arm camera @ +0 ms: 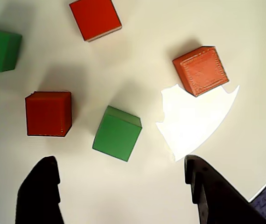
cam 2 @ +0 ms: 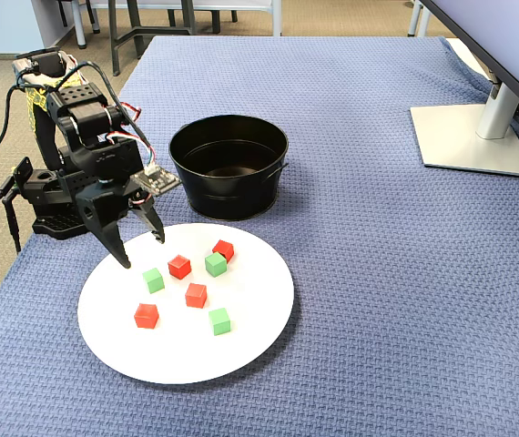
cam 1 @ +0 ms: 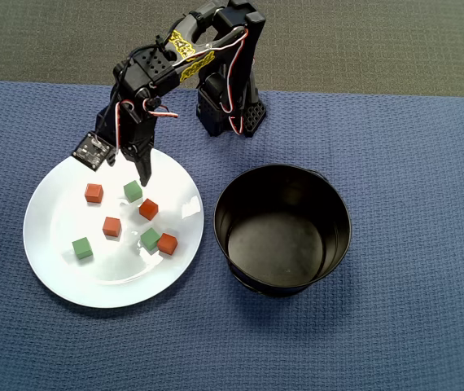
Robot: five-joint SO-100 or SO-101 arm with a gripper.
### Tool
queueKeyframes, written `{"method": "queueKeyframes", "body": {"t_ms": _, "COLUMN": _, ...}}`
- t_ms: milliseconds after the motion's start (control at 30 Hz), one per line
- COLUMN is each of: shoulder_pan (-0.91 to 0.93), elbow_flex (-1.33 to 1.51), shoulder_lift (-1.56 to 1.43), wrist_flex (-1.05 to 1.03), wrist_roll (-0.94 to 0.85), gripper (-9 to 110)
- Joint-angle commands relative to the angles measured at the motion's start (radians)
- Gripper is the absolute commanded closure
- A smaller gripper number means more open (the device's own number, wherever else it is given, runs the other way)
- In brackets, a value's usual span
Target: Pick up the green cubes from the white plate and place them in the black recipient
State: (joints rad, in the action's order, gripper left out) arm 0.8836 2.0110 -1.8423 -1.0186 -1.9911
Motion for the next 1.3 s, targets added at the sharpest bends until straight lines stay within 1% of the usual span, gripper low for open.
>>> {"method": "queueKeyframes", "body": {"t_ms": 0, "shoulder_pan": 0.020, "elbow_flex": 0.037, "shoulder_lift": 0.009, "wrist_flex": 0.080, "wrist_roll": -0.011, "gripper": 69}}
{"method": "queueKeyframes", "body": {"t_ms": 167, "shoulder_pan": -0.006, "elbow_flex": 0.061, "shoulder_lift": 0.038, "wrist_flex": 0.092, "wrist_roll": 0.077, "gripper": 68}}
{"method": "queueKeyframes", "body": {"t_ms": 300, "shoulder_pan": -0.009, "elbow_flex": 0.121, "shoulder_lift": 0.057, "wrist_flex": 0.178, "wrist_roll": 0.081, "gripper": 69}}
{"method": "queueKeyframes", "body": {"t_ms": 467, "shoulder_pan": -0.015, "elbow_flex": 0.152, "shoulder_lift": 0.087, "wrist_flex": 0.238, "wrist_roll": 0.098, "gripper": 69}}
{"method": "queueKeyframes", "body": {"t_ms": 867, "shoulder_pan": -0.028, "elbow_flex": 0.150, "shoulder_lift": 0.167, "wrist_flex": 0.314, "wrist_roll": 0.137, "gripper": 69}}
{"method": "queueKeyframes", "body": {"t_ms": 1067, "shoulder_pan": -0.040, "elbow_flex": 0.150, "shoulder_lift": 0.181, "wrist_flex": 0.339, "wrist_roll": 0.172, "gripper": 73}}
{"method": "queueKeyframes", "body": {"t_ms": 1133, "shoulder_pan": -0.040, "elbow_flex": 0.155, "shoulder_lift": 0.181, "wrist_flex": 0.339, "wrist_roll": 0.176, "gripper": 78}}
{"method": "queueKeyframes", "body": {"t_ms": 1167, "shoulder_pan": -0.043, "elbow_flex": 0.156, "shoulder_lift": 0.179, "wrist_flex": 0.344, "wrist_roll": 0.187, "gripper": 85}}
{"method": "queueKeyframes", "body": {"t_ms": 1200, "shoulder_pan": -0.049, "elbow_flex": 0.158, "shoulder_lift": 0.179, "wrist_flex": 0.359, "wrist_roll": 0.219, "gripper": 98}}
{"method": "queueKeyframes", "body": {"t_ms": 1233, "shoulder_pan": -0.054, "elbow_flex": 0.160, "shoulder_lift": 0.179, "wrist_flex": 0.368, "wrist_roll": 0.242, "gripper": 101}}
{"method": "queueKeyframes", "body": {"t_ms": 1267, "shoulder_pan": -0.055, "elbow_flex": 0.160, "shoulder_lift": 0.179, "wrist_flex": 0.368, "wrist_roll": 0.242, "gripper": 101}}
